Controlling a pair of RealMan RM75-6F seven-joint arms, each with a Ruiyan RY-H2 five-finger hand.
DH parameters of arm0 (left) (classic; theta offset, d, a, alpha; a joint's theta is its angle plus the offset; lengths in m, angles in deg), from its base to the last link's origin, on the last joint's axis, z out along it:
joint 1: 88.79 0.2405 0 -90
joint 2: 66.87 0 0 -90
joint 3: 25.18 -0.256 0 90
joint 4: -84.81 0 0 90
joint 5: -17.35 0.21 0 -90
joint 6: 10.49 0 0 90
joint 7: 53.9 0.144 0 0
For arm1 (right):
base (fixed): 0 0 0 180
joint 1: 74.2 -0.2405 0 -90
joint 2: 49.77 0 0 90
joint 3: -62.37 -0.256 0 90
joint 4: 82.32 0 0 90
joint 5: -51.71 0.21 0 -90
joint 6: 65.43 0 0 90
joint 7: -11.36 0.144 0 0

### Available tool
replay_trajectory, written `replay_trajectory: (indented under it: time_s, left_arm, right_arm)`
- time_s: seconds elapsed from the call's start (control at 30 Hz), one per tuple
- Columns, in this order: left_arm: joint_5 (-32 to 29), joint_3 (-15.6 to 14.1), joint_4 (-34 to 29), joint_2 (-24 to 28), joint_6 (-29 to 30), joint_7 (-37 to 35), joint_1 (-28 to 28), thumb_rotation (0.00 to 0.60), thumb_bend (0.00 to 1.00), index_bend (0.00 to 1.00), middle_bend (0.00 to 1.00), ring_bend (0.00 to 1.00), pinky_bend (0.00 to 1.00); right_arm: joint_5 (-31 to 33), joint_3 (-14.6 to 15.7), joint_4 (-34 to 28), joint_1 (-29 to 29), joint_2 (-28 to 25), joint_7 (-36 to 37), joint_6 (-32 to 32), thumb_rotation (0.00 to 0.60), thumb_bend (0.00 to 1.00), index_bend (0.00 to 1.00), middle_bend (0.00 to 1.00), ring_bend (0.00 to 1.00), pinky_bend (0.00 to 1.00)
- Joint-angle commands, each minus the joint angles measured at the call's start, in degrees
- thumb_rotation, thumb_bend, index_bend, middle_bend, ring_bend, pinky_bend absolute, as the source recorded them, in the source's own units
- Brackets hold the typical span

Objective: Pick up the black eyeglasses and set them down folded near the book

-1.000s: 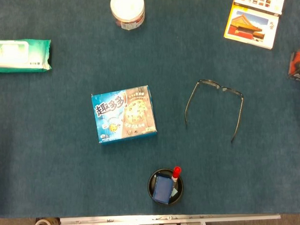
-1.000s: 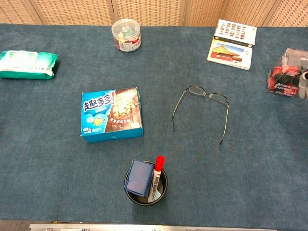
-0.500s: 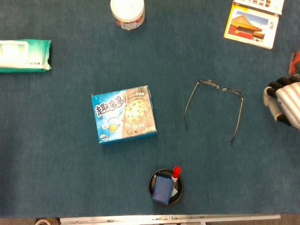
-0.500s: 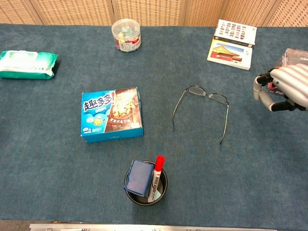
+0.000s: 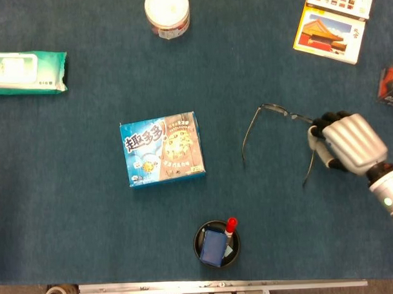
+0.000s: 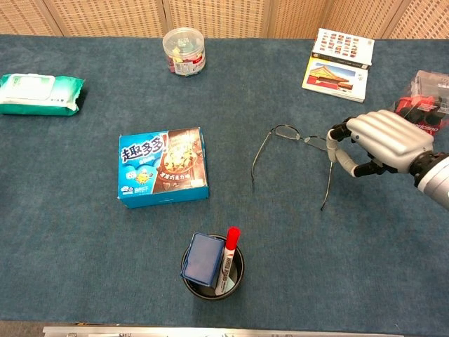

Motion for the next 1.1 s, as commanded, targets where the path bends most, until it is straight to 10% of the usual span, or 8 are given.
replay_trajectory:
  time_s: [0.03, 0.53, 1.1]
  left_arm:
    - [0.1, 0.0, 0.0, 0.0, 0.0, 0.0, 0.0, 0.6, 0.48, 0.52, 0.45, 0.37, 0.46]
    - [0.2, 0.0, -0.1, 0.3, 0.4, -0.6, 0.2, 0.6, 0.48, 0.52, 0.45, 0.37, 0.46]
    - [0.1, 0.1, -0.1, 0.2, 0.3, -0.3, 0.2, 0.6, 0.48, 0.52, 0.45, 0.37, 0.46]
  right_arm:
    - [0.1, 0.3, 0.7, -0.6, 0.9, 0.3, -0.7, 0.6, 0.54, 0.57, 0.46, 0.33, 0.39]
    - [5.6, 1.5, 0.3, -4.6, 0.5, 4.1, -10.3, 0.6, 0.54, 0.24, 0.2, 0.12, 0.29]
    - [5.0, 2.1, 0.6, -5.8, 0.5, 9.1, -10.2, 0.6, 0.54, 0.23, 0.19, 0.11, 0.28]
